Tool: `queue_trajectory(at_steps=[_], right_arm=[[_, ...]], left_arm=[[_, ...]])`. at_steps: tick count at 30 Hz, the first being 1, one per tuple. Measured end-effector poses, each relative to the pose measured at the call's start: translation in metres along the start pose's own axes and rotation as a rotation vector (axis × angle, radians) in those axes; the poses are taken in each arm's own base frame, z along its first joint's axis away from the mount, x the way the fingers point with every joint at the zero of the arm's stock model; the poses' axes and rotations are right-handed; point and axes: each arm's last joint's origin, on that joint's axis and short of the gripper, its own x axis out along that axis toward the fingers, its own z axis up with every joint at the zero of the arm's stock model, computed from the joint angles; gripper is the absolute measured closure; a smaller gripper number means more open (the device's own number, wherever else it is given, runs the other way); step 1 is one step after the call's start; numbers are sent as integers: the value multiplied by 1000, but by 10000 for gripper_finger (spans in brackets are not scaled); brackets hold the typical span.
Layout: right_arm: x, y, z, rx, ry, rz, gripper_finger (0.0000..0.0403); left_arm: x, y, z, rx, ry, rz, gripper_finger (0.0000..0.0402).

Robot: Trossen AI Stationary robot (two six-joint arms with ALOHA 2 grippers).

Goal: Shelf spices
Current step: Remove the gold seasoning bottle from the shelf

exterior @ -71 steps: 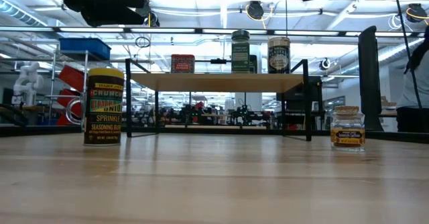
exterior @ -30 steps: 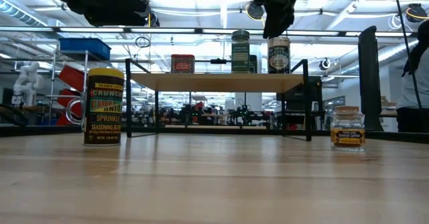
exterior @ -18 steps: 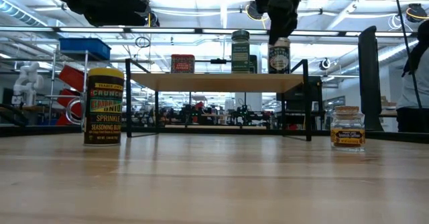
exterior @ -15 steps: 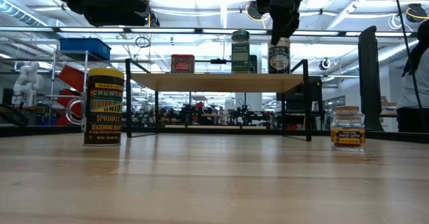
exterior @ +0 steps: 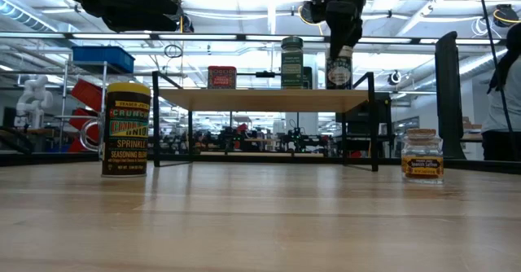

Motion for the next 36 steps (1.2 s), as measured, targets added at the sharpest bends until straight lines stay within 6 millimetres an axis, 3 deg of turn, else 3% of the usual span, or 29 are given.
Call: queue_trajectory(at_steps=[6, 15, 22, 28, 36], right_arm=[[15, 0, 4, -2, 60, 10, 80], [15, 0, 3, -11, 73, 15, 132], [14, 6, 1, -15, 95, 21, 127], [5, 16, -1, -26, 98, 33, 135], [-29, 34, 0, -12, 48, 45, 131]], left_arm=[[0, 0, 0, 0, 0, 0, 102], [0, 0, 0, 2, 0, 0, 102], [0, 0, 0, 3, 0, 0, 102], [0, 0, 0, 3, 0, 0, 102], [0, 0, 0, 4, 1, 0, 102]])
